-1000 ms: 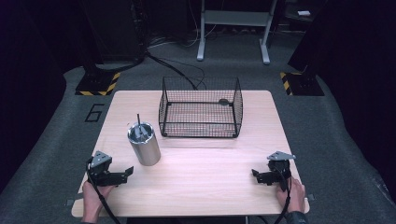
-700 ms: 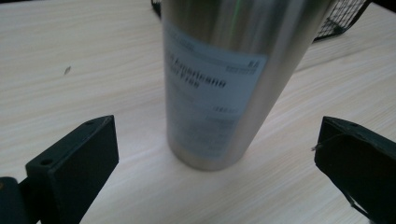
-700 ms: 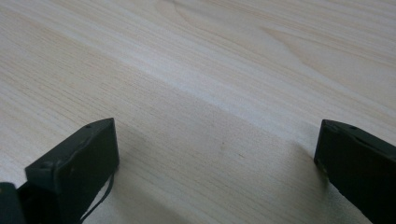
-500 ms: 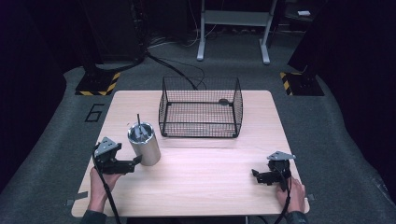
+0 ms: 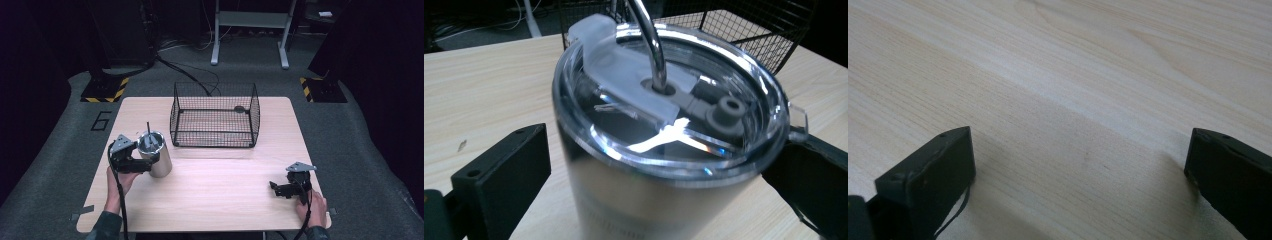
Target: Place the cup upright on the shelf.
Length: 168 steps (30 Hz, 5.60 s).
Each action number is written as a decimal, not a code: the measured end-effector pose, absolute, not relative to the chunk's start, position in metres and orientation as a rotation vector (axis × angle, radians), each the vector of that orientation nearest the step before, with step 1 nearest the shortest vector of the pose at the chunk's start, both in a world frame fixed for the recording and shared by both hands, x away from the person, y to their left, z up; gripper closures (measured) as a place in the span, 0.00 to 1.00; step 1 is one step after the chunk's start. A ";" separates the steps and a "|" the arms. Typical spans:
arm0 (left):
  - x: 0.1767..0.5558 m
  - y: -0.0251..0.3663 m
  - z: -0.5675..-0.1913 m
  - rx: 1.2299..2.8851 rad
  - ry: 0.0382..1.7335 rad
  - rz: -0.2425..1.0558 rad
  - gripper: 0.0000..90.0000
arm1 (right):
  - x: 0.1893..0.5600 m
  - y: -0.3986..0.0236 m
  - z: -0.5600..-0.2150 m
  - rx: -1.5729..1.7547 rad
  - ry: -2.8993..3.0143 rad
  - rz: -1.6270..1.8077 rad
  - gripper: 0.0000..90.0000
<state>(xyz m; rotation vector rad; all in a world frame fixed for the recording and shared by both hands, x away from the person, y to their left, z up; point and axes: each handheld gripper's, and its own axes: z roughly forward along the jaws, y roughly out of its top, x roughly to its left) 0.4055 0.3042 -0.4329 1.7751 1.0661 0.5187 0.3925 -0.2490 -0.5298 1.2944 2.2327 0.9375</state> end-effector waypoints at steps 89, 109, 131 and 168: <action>0.426 0.221 -0.335 1.804 0.693 0.451 0.05 | 0.392 -0.249 -0.530 1.302 2.231 0.938 0.00; 0.451 0.204 -0.298 1.786 0.644 0.446 0.04 | 0.392 -0.249 -0.530 1.301 2.228 0.940 0.00; 0.492 0.184 -0.280 1.801 0.672 0.482 0.04 | 0.392 -0.249 -0.530 1.301 2.229 0.940 0.00; 0.546 0.160 -0.293 1.786 0.798 0.558 0.04 | 0.392 -0.248 -0.530 1.310 2.230 0.954 0.00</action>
